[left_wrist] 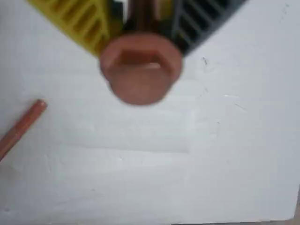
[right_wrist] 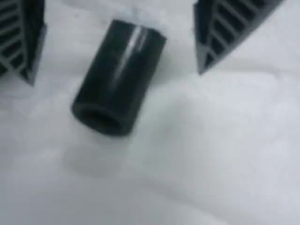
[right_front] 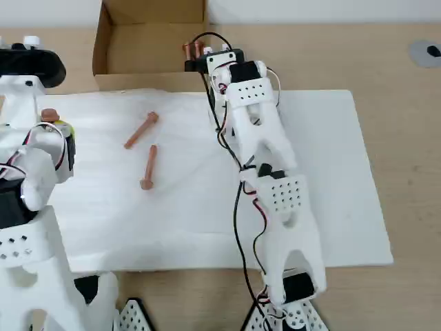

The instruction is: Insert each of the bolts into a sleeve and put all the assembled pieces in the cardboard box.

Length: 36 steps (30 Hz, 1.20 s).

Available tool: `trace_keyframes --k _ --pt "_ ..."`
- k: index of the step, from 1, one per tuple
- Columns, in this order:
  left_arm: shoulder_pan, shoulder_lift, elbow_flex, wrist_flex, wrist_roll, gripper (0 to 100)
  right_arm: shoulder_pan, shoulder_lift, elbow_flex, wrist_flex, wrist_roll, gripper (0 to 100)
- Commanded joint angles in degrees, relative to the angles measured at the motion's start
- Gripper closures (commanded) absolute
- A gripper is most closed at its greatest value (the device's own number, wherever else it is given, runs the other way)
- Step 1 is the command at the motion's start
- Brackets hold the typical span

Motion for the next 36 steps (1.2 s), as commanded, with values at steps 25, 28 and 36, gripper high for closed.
trace_keyframes --k 25,28,36 --pt "-0.79 -1.63 -1.49 -1.23 -3.16 99 0.4 2.15 -0.66 3.25 2.64 98.8" --pt "-0.79 -1.63 -1.49 -1.05 -3.16 99 0.4 2.15 -1.98 3.52 2.64 98.8" --pt "-0.88 -1.63 -1.49 -0.97 -3.16 99 0.22 2.07 -17.19 5.19 2.81 98.8"
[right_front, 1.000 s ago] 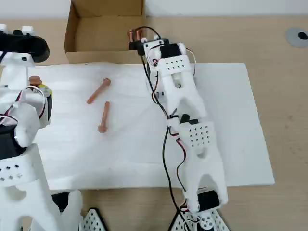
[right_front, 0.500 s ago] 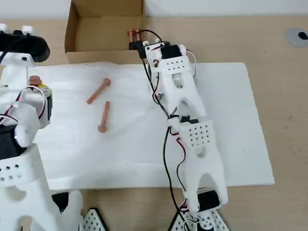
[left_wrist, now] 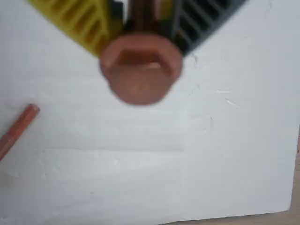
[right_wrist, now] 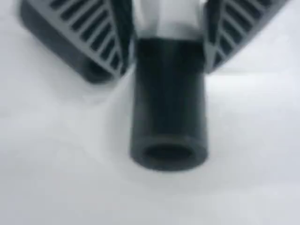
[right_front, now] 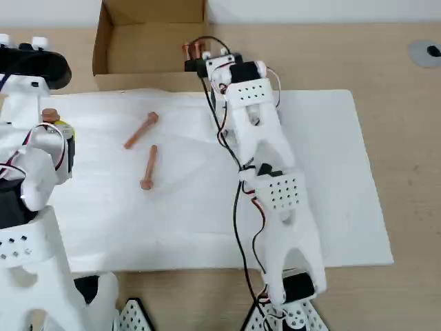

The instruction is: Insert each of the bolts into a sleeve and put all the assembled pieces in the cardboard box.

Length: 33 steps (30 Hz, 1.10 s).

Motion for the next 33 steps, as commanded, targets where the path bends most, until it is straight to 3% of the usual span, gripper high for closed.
trace_keyframes --k 1,7,16,24,28,33 --pt "-0.88 -1.63 -1.49 -0.97 -0.44 99 -0.04 -1.36 -11.65 0.79 1.49 98.8" --pt "-0.88 -1.71 -1.49 -0.97 -0.53 99 -2.95 -7.87 -22.64 0.88 9.41 98.8" --pt "-0.88 -1.71 -1.49 -0.88 -0.53 99 -7.96 -20.0 -21.41 0.88 10.11 98.8" --pt "-0.88 -1.71 -1.58 0.18 -0.53 99 -13.23 -28.88 7.34 0.88 10.46 98.9" --pt "-0.88 -1.71 -2.99 2.37 -0.53 99 -16.31 -30.73 23.96 0.88 15.56 98.9" --pt "-0.88 -1.71 -3.16 2.46 -0.53 99 -18.07 -30.46 32.84 0.88 21.8 98.8"
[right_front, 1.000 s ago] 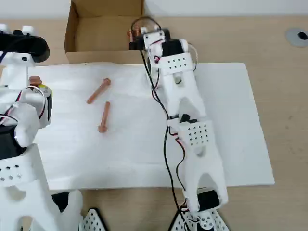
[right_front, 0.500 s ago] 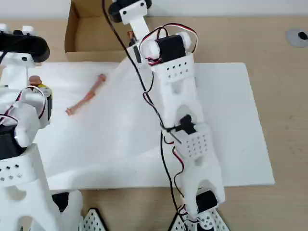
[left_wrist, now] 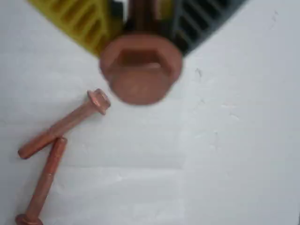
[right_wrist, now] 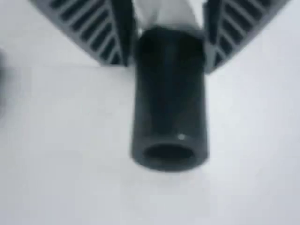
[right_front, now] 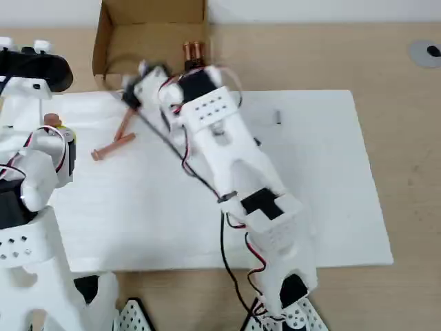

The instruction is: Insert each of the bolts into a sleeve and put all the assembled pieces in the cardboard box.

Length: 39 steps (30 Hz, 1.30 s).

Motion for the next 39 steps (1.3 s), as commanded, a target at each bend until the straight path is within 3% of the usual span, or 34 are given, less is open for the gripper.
trace_keyframes --k 1,9,17,29,39 --pt "-0.88 -1.63 -3.08 0.18 -0.53 99 -1.1 -5.14 5.05 0.79 5.1 98.8" --pt "-0.88 -1.63 -3.34 2.81 -0.53 99 1.01 -4.97 10.51 0.79 11.78 97.7" --pt "-0.88 -1.63 -3.34 2.99 -0.53 99 3.12 -5.32 10.24 0.79 11.87 75.9" --pt "-0.88 -1.63 -3.43 5.36 -0.44 99 3.12 -16.04 5.41 0.79 11.52 75.6" --pt "-0.88 -1.63 -3.43 5.36 -0.53 99 -7.6 -36.35 16.66 0.79 6.15 75.6"
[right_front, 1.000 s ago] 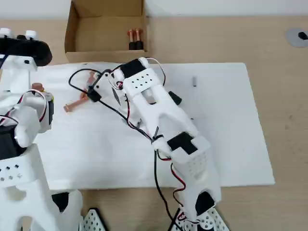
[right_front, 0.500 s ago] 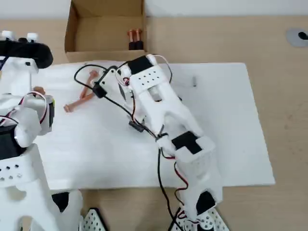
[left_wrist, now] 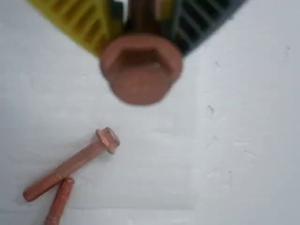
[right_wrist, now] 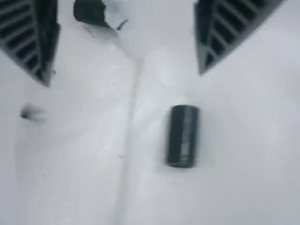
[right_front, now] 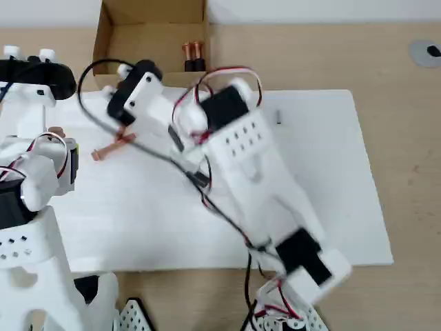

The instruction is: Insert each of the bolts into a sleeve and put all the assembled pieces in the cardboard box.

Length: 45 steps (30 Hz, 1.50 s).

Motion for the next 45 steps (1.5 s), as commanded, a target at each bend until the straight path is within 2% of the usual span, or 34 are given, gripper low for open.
trace_keyframes --k 1,6,11,17,23,27,45 --pt "-0.88 -1.63 -3.43 0.18 -0.53 99 -3.3 -6.64 6.29 0.79 -2.81 75.6" --pt "-0.88 -1.63 -3.43 0.18 -0.53 99 -5.58 -5.85 19.65 -0.79 -6.59 75.6" --pt "-0.88 -1.63 -3.43 0.18 -0.53 99 -5.41 -1.54 26.77 -9.05 -6.59 75.6" --pt "-0.88 -1.63 -3.34 0.18 -0.53 99 -3.65 6.64 23.34 -12.48 -6.59 75.6" --pt "-0.88 -1.63 -3.34 0.18 -0.62 99 3.38 17.01 14.99 -12.22 -6.42 75.6" --pt "-0.88 -1.63 -3.16 0.18 -1.85 99 6.81 21.05 10.77 -11.87 -3.43 75.6" --pt "-0.79 -1.63 -3.34 -0.26 -1.85 99 5.23 29.76 7.16 -10.29 -3.25 75.6"
